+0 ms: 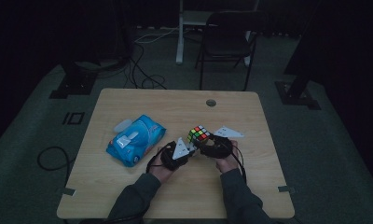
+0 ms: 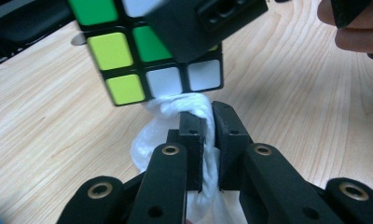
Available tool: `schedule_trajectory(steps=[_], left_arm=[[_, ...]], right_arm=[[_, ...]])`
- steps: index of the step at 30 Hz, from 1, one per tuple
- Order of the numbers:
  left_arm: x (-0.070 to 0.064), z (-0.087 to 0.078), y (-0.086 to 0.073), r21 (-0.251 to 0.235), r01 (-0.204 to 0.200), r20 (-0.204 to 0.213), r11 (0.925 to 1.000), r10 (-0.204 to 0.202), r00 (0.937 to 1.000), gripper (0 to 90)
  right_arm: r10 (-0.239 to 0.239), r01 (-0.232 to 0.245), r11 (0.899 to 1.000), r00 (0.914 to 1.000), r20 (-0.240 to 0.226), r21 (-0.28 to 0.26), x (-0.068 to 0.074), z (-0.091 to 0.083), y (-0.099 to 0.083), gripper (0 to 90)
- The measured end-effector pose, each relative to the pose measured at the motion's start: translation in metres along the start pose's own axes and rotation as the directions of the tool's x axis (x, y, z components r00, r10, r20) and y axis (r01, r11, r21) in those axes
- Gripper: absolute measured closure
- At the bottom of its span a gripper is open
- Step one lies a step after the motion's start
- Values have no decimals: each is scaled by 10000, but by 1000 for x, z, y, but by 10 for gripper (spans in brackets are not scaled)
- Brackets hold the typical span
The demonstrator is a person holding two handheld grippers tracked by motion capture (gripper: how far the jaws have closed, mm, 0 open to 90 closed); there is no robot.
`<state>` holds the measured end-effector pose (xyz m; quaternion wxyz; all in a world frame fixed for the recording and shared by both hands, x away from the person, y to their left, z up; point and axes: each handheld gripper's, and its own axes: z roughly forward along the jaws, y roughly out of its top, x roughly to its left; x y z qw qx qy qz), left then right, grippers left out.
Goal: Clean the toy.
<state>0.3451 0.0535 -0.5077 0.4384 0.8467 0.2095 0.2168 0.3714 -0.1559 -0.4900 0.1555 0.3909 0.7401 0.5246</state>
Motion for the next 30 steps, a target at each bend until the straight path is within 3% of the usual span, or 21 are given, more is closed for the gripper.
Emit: schedule_trajectory(steps=[8, 21, 30], left_arm=[[-3, -6, 0, -93, -113, -138, 9999, 112, 9998, 843], [-19, 3, 9, -153, -445, 329, 9989, 450, 9984, 841], [-21, 10, 14, -213, -622, 17, 9978, 623, 9981, 842]], right_arm=[[120, -120, 9999, 9999, 64, -21, -1, 1, 0, 342], [260, -260, 9997, 9996, 63, -25, 1, 6, -1, 342], [318, -318, 9995, 9995, 58, -3, 4, 8, -1, 342]])
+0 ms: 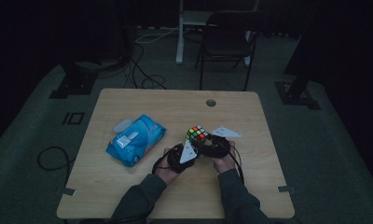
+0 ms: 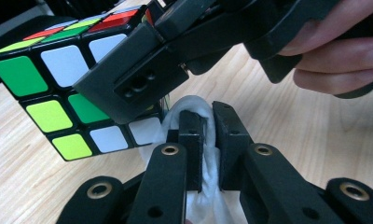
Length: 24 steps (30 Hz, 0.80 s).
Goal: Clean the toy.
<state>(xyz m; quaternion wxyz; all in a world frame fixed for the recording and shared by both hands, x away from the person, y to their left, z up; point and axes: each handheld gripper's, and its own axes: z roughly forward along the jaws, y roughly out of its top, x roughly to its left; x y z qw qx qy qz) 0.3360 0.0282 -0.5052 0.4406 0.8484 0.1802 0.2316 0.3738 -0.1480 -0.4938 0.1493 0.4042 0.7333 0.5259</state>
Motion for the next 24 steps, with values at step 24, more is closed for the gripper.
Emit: schedule_trajectory(steps=[24], left_arm=[[-3, 4, -4, -262, 183, -509, 9995, -196, 9985, 841]], right_arm=[[291, -290, 9996, 9995, 120, -30, -1, -1, 0, 342]])
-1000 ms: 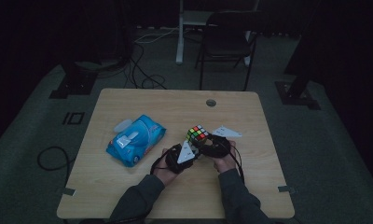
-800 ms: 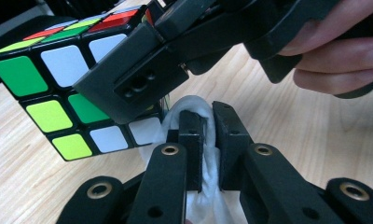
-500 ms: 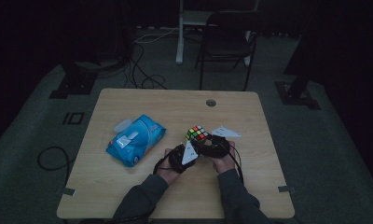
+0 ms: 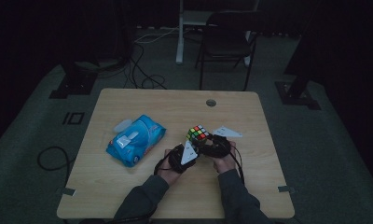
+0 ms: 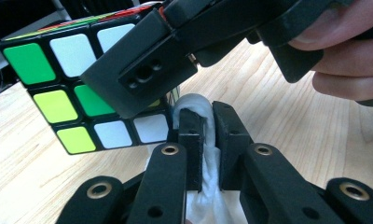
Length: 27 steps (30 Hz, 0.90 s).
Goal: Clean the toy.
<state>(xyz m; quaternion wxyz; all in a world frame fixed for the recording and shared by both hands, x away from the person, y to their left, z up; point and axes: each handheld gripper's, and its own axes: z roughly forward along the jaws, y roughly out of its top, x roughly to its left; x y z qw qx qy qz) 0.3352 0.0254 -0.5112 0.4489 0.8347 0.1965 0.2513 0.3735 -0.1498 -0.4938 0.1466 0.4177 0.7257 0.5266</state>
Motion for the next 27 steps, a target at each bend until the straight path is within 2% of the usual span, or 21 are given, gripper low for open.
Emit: schedule_trajectory(steps=[16, 27], left_arm=[[0, -5, -2, -132, 128, -100, 9998, -129, 9999, 840], [-3, -4, 2, -277, 262, 60, 9993, -260, 9996, 841]], right_arm=[[148, -147, 9999, 9997, 183, -40, -6, -3, -2, 342], [226, -225, 9997, 9996, 174, -56, -3, -1, -3, 342]])
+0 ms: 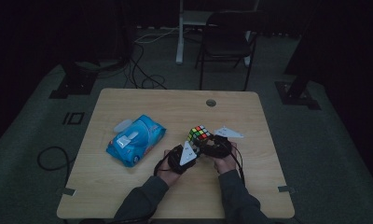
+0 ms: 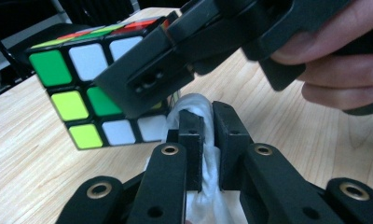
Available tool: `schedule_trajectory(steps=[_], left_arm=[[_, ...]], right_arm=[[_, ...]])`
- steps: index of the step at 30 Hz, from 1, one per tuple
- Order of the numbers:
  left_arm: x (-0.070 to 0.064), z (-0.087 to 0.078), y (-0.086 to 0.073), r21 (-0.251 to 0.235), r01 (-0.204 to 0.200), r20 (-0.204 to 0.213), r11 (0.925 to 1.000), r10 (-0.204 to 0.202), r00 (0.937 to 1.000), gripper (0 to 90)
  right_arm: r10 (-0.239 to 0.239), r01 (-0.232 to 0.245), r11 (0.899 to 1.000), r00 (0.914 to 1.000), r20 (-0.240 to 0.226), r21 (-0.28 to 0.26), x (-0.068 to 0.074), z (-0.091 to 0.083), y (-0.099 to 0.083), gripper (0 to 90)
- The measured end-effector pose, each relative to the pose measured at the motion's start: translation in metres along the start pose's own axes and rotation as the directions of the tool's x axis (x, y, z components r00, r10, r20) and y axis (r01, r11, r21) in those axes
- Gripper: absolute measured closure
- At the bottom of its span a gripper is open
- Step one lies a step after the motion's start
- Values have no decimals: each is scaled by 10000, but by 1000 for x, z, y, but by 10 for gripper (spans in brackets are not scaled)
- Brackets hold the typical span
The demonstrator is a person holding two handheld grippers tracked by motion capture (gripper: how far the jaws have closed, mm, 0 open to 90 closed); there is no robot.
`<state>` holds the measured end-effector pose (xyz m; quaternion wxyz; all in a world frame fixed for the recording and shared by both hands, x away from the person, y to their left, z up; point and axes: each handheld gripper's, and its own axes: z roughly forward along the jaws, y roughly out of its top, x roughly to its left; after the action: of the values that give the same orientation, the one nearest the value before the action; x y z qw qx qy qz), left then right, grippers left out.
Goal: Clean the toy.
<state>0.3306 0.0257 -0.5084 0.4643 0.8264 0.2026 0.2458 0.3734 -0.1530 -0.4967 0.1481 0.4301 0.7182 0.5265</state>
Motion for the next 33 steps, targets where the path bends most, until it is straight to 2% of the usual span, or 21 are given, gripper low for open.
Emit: schedule_trajectory(steps=[7, 16, 28, 33], left_arm=[[1, 3, -1, -115, 250, -66, 9996, -251, 9997, 841], [0, 5, 0, -150, 219, -122, 9996, -220, 9997, 841], [-1, 7, 0, -76, 147, -128, 9999, -148, 9998, 841], [-1, 2, 1, -239, 145, -205, 9996, -150, 9997, 841]], right_arm=[[56, -56, 10000, 10000, -50, -17, 3, 2, -1, 342], [325, -328, 9994, 9992, -222, -136, 3, 0, 0, 342], [315, -318, 9994, 9991, -270, -139, 4, 0, 0, 342], [309, -311, 9994, 9994, -184, -144, 3, -1, 0, 342]])
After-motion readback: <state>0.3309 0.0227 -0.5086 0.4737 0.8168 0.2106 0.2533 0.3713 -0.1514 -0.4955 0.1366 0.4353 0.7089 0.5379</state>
